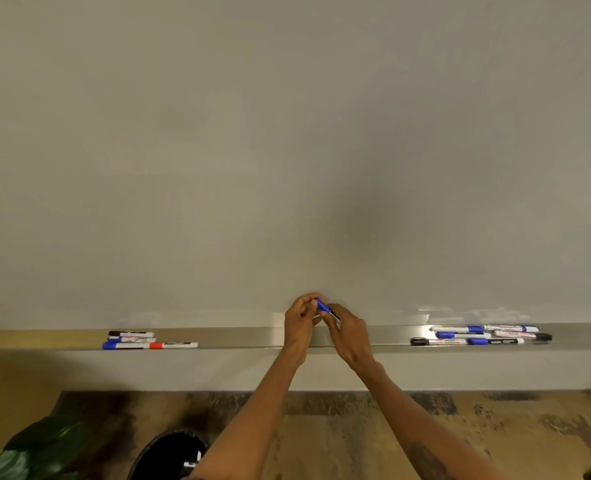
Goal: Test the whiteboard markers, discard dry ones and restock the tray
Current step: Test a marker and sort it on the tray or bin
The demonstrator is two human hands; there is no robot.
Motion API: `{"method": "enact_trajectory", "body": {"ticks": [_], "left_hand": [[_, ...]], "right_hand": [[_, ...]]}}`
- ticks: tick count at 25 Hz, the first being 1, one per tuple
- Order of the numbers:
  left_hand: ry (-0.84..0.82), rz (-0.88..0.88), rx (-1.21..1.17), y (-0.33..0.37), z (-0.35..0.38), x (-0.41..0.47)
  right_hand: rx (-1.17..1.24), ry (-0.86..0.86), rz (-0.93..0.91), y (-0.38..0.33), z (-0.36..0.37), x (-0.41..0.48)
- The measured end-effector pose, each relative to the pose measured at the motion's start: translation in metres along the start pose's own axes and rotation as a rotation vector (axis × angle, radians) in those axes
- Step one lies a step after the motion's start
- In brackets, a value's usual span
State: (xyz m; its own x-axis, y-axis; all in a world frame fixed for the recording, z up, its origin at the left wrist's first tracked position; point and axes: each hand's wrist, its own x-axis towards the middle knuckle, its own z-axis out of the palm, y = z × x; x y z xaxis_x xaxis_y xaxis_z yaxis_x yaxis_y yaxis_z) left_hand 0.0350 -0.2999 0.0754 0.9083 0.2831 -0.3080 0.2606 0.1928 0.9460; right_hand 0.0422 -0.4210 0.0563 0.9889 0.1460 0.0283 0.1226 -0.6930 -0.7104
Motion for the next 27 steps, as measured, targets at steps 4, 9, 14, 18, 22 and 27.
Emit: {"method": "enact_trajectory", "body": {"ticks": [4, 9, 14, 18, 22, 27], "left_hand": [[0.001, 0.025, -0.091, 0.03, -0.015, -0.008], [0.011, 0.091, -0.148, 0.053, -0.031, -0.012], [0.037, 0.076, -0.209, 0.073, -0.04, -0.013], [0.041, 0.052, -0.234, 0.083, -0.05, -0.012], [0.048, 0.042, -0.254, 0.086, -0.056, -0.013], [0.065, 0.053, -0.334, 0.095, -0.06, -0.013]], "right_hand": [[0.203, 0.016, -0.004, -0.051, 0.004, 0.004], [0.144, 0.039, -0.052, -0.086, 0.002, 0.002], [-0.098, 0.035, -0.084, -0.11, 0.0, 0.006], [-0.191, 0.045, -0.106, -0.123, 0.002, 0.005], [-0.25, 0.021, -0.104, -0.132, 0.003, 0.006], [-0.225, 0.053, -0.061, -0.138, 0.003, 0.004]]}}
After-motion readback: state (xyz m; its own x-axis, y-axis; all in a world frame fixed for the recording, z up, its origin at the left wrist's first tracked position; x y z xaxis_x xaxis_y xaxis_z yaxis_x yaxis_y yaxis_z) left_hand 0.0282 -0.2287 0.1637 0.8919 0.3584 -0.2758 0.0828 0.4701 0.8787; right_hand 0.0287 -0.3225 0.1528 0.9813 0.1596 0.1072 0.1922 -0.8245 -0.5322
